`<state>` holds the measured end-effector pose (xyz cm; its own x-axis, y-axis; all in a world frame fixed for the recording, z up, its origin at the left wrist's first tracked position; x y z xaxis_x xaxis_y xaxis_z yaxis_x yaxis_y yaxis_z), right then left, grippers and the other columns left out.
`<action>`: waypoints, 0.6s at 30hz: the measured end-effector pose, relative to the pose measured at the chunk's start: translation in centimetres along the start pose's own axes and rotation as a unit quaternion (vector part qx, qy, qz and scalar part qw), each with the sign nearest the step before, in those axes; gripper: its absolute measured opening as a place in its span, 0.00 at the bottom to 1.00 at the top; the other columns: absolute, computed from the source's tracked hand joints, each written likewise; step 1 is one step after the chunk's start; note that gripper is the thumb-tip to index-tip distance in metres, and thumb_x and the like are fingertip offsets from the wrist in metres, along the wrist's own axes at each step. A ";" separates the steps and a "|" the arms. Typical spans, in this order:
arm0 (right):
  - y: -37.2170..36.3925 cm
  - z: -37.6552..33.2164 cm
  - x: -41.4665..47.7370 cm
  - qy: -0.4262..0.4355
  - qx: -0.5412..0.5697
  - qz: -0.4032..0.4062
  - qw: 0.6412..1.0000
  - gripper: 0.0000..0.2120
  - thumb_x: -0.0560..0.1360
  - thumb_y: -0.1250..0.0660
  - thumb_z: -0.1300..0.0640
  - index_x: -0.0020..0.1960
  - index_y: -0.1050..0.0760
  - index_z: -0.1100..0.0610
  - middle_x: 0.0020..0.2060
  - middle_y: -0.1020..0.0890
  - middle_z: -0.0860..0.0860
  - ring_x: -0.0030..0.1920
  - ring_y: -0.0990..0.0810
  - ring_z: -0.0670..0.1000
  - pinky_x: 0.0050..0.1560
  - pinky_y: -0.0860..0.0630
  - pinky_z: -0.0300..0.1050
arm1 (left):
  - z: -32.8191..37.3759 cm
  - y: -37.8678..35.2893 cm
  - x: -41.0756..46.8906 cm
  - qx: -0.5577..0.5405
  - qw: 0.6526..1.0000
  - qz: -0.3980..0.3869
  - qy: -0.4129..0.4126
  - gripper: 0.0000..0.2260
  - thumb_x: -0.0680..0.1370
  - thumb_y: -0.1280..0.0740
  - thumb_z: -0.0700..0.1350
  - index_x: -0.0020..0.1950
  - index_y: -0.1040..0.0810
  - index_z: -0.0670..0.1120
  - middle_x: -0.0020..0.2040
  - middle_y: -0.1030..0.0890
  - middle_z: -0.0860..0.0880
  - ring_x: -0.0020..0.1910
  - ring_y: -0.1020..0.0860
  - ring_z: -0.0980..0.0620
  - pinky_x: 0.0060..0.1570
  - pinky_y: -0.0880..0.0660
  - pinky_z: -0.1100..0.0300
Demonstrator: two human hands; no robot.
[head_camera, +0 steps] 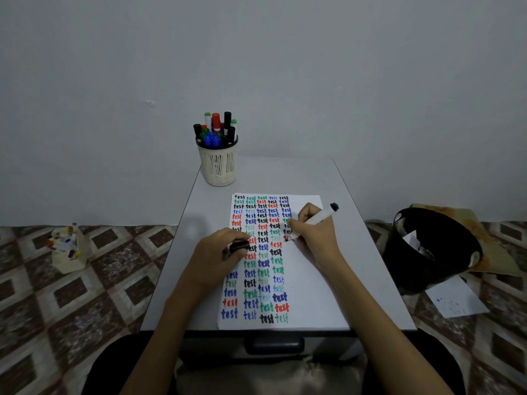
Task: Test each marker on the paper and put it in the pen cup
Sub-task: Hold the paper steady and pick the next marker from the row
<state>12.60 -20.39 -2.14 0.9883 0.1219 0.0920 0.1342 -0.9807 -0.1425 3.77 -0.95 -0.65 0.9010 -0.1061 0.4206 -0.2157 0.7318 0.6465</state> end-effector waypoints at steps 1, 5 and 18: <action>0.0 0.0 0.0 0.004 -0.016 0.002 1.000 0.18 0.69 0.35 0.77 0.31 0.36 0.58 0.25 0.32 0.54 0.23 0.33 0.50 0.27 0.34 0.39 | 0.0 0.0 0.0 0.001 1.000 0.000 0.000 0.12 0.74 0.34 0.50 0.54 0.21 0.48 0.50 0.20 0.54 0.48 0.22 0.59 0.48 0.24 0.64; -0.4 -0.6 -0.3 0.007 -0.042 -0.010 0.999 0.18 0.67 0.40 0.81 0.31 0.37 0.60 0.25 0.31 0.54 0.21 0.30 0.45 0.23 0.33 0.35 | -0.1 0.0 0.0 0.003 1.000 0.001 0.003 0.11 0.74 0.34 0.50 0.54 0.21 0.48 0.49 0.20 0.55 0.47 0.22 0.59 0.48 0.24 0.64; -0.8 -1.1 -0.5 0.050 -0.127 -0.013 0.991 0.17 0.66 0.36 0.76 0.31 0.37 0.58 0.26 0.33 0.52 0.27 0.35 0.47 0.31 0.33 0.39 | 0.0 0.0 -0.2 0.001 1.000 -0.002 0.004 0.12 0.74 0.34 0.49 0.55 0.21 0.47 0.50 0.20 0.53 0.48 0.21 0.56 0.48 0.23 0.60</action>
<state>11.89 -19.88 -0.97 0.9709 0.1443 0.1912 0.1242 -0.9858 0.1131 3.59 -0.93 -0.68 0.9047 -0.1034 0.4134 -0.2132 0.7301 0.6493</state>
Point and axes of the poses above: each hand's wrist, its own x-axis towards the middle knuckle, its own y-axis out of the back of the hand, z = x × y, the point moved 9 cm from there along x, towards the middle knuckle
